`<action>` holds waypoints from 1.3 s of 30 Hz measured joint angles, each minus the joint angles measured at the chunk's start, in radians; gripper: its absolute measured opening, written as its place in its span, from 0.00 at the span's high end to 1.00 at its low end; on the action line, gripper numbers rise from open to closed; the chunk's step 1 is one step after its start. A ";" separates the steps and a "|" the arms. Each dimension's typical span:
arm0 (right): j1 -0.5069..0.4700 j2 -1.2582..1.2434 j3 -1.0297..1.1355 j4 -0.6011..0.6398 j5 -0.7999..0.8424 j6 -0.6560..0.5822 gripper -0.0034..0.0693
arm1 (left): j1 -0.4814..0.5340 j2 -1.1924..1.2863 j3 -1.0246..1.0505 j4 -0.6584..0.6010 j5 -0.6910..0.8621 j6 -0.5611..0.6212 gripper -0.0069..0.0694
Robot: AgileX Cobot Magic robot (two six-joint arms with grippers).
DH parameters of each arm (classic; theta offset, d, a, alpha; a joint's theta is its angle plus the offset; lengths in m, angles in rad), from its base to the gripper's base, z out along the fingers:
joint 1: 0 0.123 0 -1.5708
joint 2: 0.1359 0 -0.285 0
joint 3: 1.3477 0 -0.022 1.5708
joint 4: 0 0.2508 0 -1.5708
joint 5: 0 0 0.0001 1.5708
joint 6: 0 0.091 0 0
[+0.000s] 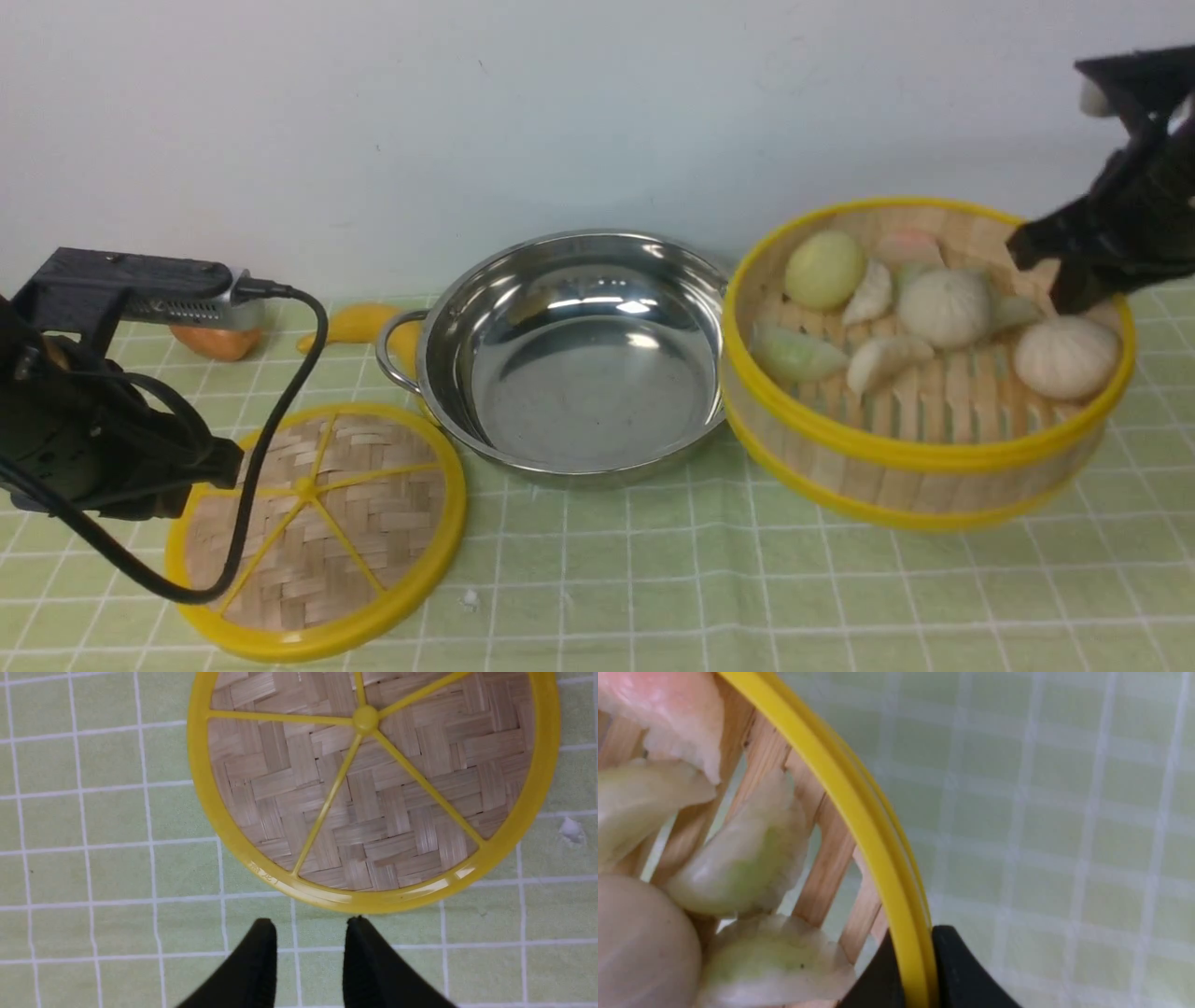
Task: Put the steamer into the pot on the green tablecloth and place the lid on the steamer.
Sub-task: 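Place the bamboo steamer basket of food into the steel pot with the right gripper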
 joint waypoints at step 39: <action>0.256 0.835 -0.977 0.034 0.079 0.092 0.87 | 0.000 0.000 0.000 -0.018 -0.014 -0.016 0.65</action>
